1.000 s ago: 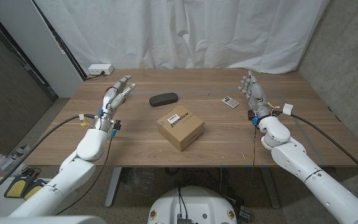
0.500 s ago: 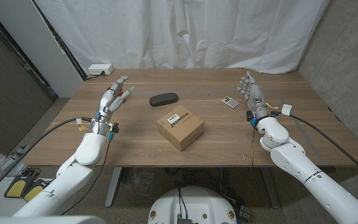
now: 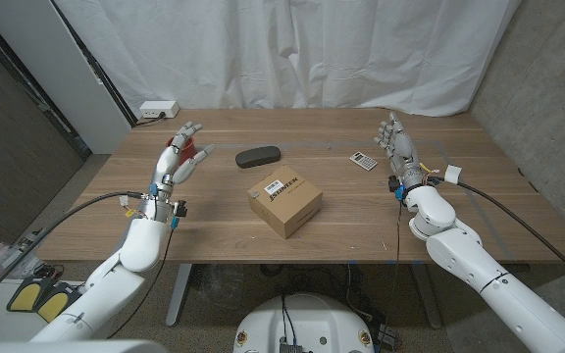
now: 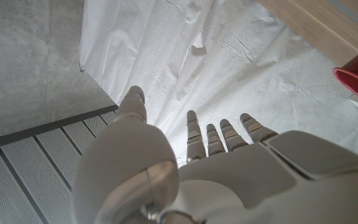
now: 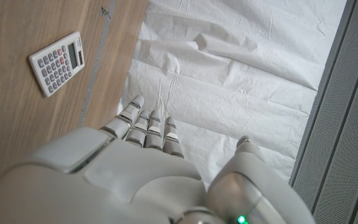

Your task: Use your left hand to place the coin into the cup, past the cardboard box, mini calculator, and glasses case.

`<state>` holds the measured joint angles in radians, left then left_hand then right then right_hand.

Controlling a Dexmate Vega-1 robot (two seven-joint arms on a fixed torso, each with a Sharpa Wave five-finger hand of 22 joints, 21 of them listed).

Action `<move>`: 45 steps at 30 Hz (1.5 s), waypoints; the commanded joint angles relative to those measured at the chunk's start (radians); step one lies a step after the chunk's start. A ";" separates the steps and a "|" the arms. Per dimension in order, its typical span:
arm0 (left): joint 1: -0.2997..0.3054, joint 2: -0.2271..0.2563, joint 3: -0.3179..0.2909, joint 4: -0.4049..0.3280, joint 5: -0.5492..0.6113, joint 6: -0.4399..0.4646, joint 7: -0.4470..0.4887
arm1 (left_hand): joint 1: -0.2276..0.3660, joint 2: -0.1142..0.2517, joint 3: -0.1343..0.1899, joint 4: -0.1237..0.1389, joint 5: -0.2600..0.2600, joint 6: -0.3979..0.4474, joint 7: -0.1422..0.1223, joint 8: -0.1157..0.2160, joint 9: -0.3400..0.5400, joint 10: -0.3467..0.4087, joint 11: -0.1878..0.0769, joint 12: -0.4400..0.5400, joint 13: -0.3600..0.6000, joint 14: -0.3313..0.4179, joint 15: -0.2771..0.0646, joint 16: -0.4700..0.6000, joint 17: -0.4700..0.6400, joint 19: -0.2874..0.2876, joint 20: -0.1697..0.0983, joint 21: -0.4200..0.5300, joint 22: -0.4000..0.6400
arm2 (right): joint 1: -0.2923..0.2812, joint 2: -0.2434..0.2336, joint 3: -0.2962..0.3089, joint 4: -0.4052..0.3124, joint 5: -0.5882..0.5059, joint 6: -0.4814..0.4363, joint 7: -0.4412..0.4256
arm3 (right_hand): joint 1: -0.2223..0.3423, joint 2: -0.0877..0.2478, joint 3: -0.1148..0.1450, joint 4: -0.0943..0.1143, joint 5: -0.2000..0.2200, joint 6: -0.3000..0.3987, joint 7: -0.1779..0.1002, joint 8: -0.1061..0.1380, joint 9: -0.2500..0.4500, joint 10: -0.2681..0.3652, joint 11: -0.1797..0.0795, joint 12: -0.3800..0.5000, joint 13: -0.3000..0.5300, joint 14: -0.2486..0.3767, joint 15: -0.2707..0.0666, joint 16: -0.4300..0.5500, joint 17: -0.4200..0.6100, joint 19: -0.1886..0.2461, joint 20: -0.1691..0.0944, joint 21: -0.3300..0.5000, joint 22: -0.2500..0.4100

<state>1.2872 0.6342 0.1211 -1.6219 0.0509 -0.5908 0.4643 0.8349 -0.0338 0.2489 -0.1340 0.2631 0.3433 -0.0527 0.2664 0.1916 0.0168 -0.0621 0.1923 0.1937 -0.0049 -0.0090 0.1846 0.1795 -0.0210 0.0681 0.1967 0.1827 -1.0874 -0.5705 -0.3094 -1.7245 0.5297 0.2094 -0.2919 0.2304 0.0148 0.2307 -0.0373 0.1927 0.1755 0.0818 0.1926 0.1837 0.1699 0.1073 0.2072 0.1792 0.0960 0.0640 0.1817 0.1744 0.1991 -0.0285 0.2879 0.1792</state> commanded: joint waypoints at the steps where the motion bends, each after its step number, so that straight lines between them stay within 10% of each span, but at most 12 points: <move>1: 0.047 -0.025 -0.017 -0.038 0.202 0.030 0.139 | 0.023 0.001 0.007 -0.009 0.006 0.025 -0.005 0.006 0.002 -0.031 -0.006 -0.008 0.002 -0.024 0.004 -0.006 0.006 -0.006 0.009 0.009 0.003 | -0.026 -0.019 0.016 -0.042 0.003 -0.005 -0.004 | 0.010 0.004 0.002 -0.007 -0.003 0.008 0.001 0.004 0.004 0.009 0.000 0.005 0.005 -0.006 -0.003 0.001 0.006 -0.007 0.001 -0.004 0.002; 45: 0.219 0.138 -0.010 -0.223 0.553 0.341 0.376 | 0.104 -0.001 0.016 -0.020 0.012 0.080 -0.033 -0.007 0.001 -0.022 -0.032 0.013 0.003 -0.023 0.003 0.003 0.004 -0.002 0.014 0.012 0.004 | -0.149 -0.053 0.143 -0.244 -0.013 -0.095 -0.139 | 0.002 0.004 -0.006 -0.008 -0.004 0.027 -0.009 0.008 0.005 0.037 0.001 0.013 0.006 0.008 -0.002 0.007 0.007 0.000 0.001 -0.017 0.003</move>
<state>1.4487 0.7321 0.1210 -1.7870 0.5333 -0.3443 0.7909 0.9271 -0.0313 0.2651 -0.1501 0.2702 0.4203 -0.0775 0.2622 0.1906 -0.0040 -0.0848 0.2007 0.1934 -0.0245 -0.0093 0.1852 0.1814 -0.0262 0.0731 0.2045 0.1839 -1.2222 -0.6227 -0.1867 -1.9299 0.5238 0.1366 -0.4137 0.2304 0.0149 0.2265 -0.0414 0.1887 0.1911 0.0772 0.1967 0.1836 0.1979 0.1116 0.2147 0.1791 0.0960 0.0640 0.1817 0.1793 0.1917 -0.0285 0.2724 0.1791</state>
